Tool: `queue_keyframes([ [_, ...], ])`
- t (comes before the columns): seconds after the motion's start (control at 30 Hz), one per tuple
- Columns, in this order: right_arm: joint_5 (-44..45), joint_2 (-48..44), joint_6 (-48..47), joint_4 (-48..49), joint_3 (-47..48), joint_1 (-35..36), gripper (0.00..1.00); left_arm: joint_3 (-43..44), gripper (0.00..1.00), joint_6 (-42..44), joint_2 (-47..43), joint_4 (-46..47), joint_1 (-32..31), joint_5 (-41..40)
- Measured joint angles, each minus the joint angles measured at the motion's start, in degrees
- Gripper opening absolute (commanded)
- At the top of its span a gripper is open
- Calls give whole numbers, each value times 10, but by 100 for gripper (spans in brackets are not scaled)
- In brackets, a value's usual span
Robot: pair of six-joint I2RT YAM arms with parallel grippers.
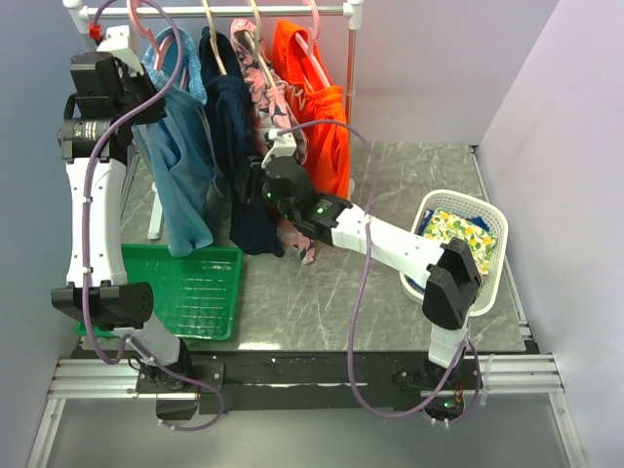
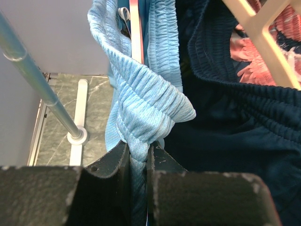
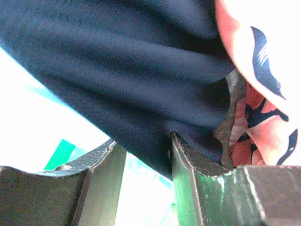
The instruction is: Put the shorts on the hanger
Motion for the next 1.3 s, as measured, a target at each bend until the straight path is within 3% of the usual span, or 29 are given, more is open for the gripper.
queue_keyframes([
  [0.1,0,0,0,-1,0,5,49,-10,1,0,0,3,3,3],
  [0.3,1,0,-4,-2,0,14,50,-27,34,-3,0,25,10,7],
  [0.33,2,0,-4,-2,0,15,50,-32,48,-5,0,34,11,8],
  [0.4,2,-2,-6,-2,0,19,50,-42,57,-6,-3,49,12,10],
  [0.53,3,-12,-10,-6,-1,26,50,-68,90,-19,-19,68,13,11],
  [0.6,4,-20,-12,-7,-1,30,51,-76,96,-24,-30,71,13,10],
  [0.67,4,-33,-13,-6,-2,33,51,-88,99,-31,-49,74,13,10],
  [0.77,5,-53,-13,-6,-7,38,56,-119,96,-37,-92,80,13,5],
  [1.07,7,-121,-14,-5,-42,62,81,-236,96,-81,-264,92,12,-9],
  [1.1,7,-135,-15,-5,-57,65,87,-250,96,-87,-282,94,8,-9],
  [1.2,14,-187,-14,-7,-106,70,100,-292,96,-104,-331,98,-43,-23],
  [1.3,26,-252,-12,-2,-165,72,100,-328,96,-113,-358,103,-173,-73],
])
